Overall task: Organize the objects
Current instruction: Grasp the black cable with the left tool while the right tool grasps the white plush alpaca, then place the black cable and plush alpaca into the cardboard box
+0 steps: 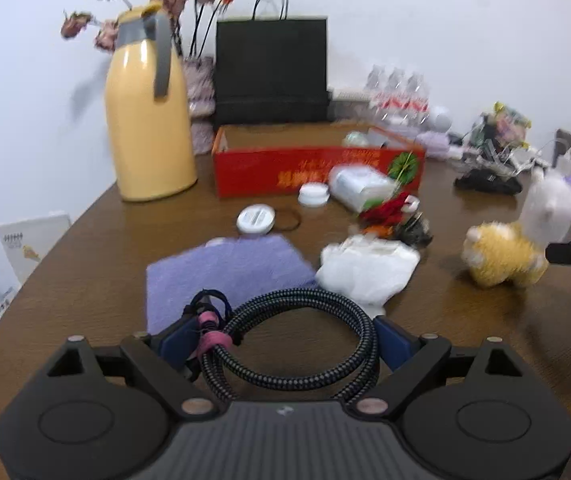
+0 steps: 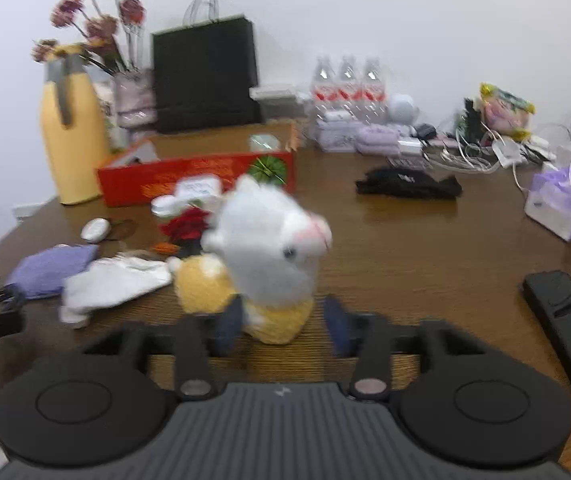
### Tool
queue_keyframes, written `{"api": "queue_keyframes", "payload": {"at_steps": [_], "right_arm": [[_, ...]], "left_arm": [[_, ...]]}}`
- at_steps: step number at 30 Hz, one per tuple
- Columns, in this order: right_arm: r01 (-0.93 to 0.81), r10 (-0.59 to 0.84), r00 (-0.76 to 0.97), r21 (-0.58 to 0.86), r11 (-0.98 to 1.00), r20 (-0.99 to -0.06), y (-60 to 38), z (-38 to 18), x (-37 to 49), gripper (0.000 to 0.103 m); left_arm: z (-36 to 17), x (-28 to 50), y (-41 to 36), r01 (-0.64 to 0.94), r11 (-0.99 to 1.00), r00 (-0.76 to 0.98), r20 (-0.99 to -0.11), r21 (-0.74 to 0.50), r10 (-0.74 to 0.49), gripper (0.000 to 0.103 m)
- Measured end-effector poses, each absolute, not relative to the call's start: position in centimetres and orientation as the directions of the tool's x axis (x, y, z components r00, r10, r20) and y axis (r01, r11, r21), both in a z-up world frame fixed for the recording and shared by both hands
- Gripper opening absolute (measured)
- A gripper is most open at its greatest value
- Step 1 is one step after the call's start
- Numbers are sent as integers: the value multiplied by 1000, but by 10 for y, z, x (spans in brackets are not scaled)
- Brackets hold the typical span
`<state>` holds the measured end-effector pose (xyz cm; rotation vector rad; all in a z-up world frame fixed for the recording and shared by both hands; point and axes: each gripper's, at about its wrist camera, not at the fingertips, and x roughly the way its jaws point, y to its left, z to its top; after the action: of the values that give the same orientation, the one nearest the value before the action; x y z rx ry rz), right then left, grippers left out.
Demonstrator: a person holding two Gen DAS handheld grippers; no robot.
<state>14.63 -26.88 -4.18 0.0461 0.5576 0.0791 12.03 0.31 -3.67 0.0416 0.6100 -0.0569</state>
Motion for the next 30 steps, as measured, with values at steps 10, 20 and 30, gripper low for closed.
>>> {"api": "queue_keyframes", "payload": {"at_steps": [10,20,30], "right_arm": [[-24,157,826,245,969,-541,-281,-65,241,45],[-175,303,784,275,945,-542,-267,-45,188,45],[-267,289,858,112,957,-424,-256,32,225,45]], "left_arm": [[-56,129,9,69,998,779,-626,10,-47,93],[-38,120,8,105,994,799,-596,3,-83,91],[52,203,22,189,982,896,-407,-7,-175,91]]}}
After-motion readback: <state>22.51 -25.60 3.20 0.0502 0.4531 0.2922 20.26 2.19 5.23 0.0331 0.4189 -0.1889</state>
